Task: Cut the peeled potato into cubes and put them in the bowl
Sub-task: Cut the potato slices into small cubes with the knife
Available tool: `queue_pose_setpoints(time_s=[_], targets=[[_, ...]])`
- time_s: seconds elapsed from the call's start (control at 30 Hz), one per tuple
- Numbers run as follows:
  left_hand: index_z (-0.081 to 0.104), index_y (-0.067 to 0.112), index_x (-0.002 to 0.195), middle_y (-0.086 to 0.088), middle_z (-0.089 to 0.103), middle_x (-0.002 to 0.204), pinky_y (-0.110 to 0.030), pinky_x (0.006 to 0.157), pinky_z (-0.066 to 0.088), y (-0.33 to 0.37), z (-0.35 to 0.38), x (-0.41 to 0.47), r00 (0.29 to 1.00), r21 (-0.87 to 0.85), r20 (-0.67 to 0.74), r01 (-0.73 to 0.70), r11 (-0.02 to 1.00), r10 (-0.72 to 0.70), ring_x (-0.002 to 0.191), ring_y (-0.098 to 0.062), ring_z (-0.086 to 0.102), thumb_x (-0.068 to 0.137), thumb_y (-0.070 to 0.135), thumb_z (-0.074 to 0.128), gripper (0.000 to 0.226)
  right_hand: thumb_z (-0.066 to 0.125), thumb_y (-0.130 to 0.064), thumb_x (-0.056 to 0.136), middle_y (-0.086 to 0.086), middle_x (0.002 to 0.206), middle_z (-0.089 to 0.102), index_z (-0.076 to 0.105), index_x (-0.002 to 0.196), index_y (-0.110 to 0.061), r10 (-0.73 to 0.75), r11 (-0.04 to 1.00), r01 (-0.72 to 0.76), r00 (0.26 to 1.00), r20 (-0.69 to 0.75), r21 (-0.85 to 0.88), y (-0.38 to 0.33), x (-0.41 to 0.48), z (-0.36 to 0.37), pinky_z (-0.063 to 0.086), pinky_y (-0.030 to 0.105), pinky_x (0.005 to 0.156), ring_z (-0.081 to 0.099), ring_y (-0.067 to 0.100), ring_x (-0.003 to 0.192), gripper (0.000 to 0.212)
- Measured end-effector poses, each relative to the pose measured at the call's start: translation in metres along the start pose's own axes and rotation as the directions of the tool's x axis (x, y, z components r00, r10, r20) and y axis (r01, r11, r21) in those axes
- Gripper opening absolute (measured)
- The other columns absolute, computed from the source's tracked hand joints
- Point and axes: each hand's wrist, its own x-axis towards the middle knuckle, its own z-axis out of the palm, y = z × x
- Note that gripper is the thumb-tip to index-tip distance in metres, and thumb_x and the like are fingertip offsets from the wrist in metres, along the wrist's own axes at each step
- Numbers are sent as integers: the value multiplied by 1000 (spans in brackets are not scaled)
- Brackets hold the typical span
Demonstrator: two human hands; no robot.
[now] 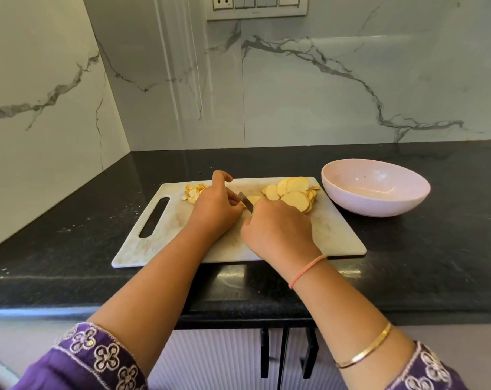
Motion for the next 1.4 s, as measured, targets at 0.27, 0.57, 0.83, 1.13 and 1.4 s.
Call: queue_pose_setpoints(time_s=[0.27,0.57,0.83,1.13,1.4], targets=[[36,15,122,2,65,91,-18,69,44,2,-2,-2,1000,34,11,-3,999,3,80,-10,61,87,13,65,45,43,-26,96,0,75,44,55,90,-18,-99,991,94,994,-52,-92,7,-14,7,35,29,61,45,21,72,15],[36,15,122,0,65,96,-21,78,48,2,-4,-2,1000,46,19,21,999,-22,85,-12,61,88,10,64,44,41,-29,95,-4,66,35,45,84,-20,-117,991,112,990,-72,-72,18,-29,0,30,29,56,43,19,70,15],[34,17,126,-2,65,103,-23,77,47,1,-2,-5,1000,57,25,-17,998,16,93,-15,62,90,5,55,44,41,-30,94,-4,63,45,63,98,-16,-61,996,74,976,-208,57,42,-9,-1,25,26,47,47,21,66,26],[32,20,137,-1,64,113,-29,84,50,3,-1,-5,999,126,39,-29,992,24,100,-17,60,92,11,50,50,50,-22,92,-9,45,32,65,88,0,2,841,68,992,-128,537,77,27,20,26,24,45,29,8,39,27],[50,18,118,-4,66,104,-40,82,50,-8,-1,4,996,316,-86,39,948,-12,93,-22,60,93,14,48,26,50,-22,93,-13,37,32,69,89,-11,22,756,49,995,-99,653,84,30,26,25,25,45,27,6,40,23]])
